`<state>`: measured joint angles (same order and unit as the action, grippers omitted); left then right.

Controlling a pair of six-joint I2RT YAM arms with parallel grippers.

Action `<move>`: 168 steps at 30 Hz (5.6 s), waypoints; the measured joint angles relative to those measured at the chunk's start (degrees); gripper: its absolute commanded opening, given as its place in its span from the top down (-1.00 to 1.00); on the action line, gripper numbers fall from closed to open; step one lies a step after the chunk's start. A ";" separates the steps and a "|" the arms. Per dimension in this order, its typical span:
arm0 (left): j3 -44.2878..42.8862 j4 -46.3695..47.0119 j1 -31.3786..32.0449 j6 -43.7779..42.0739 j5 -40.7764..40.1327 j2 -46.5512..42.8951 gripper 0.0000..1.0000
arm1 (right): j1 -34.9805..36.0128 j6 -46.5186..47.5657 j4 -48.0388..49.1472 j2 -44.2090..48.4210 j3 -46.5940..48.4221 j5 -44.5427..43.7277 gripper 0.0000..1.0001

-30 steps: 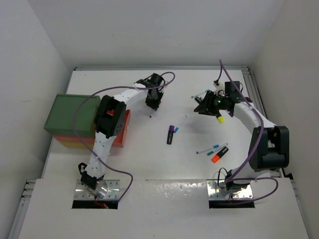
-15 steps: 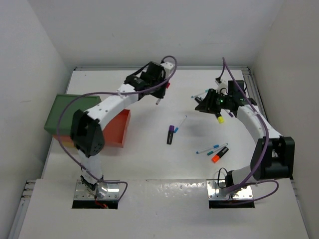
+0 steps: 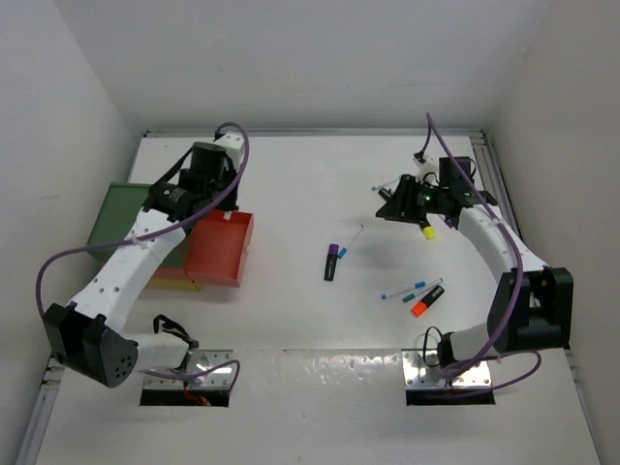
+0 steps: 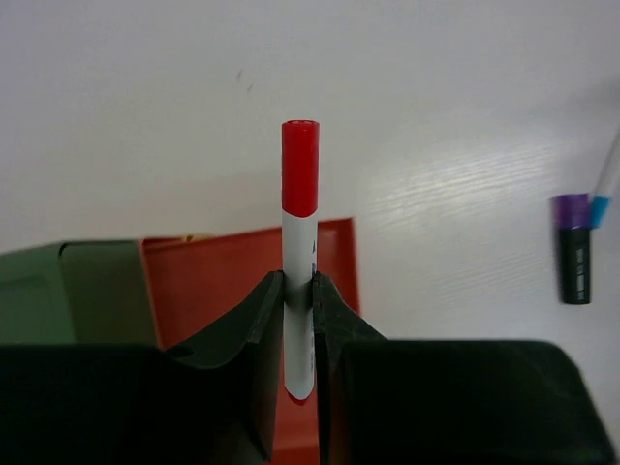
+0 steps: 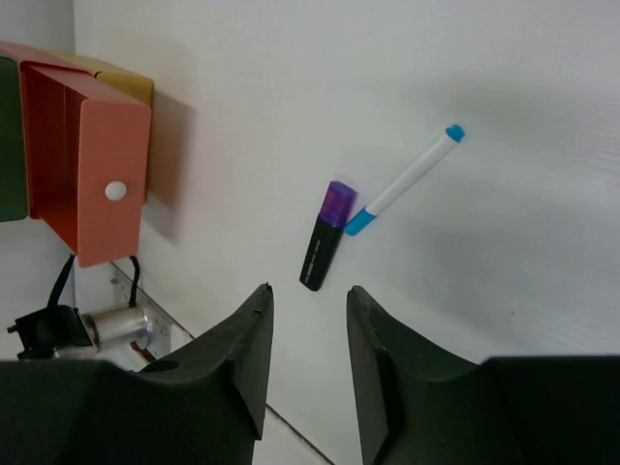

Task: Sort the stationery into containers
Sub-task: Place the pen in the drawer, then pick up the pen from the center of the board, then place the pen in the drawer.

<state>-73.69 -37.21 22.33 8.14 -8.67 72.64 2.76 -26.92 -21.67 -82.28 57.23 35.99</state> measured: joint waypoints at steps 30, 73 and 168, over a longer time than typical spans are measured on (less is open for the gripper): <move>8.44 -11.50 -13.38 -2.67 13.35 2.05 0.21 | 6.86 0.66 -5.92 -3.37 0.66 -15.65 0.04; -17.44 -21.16 -17.11 -21.57 41.88 9.01 -0.63 | 19.54 111.14 -25.66 -35.15 24.28 -13.77 0.05; -1.57 -14.71 -16.24 -4.50 25.55 9.11 1.00 | 1.03 15.69 -12.48 -5.31 9.99 13.92 0.06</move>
<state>-75.26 -51.92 6.09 3.64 16.88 81.76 3.79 -11.22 -34.15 -87.59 67.22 49.91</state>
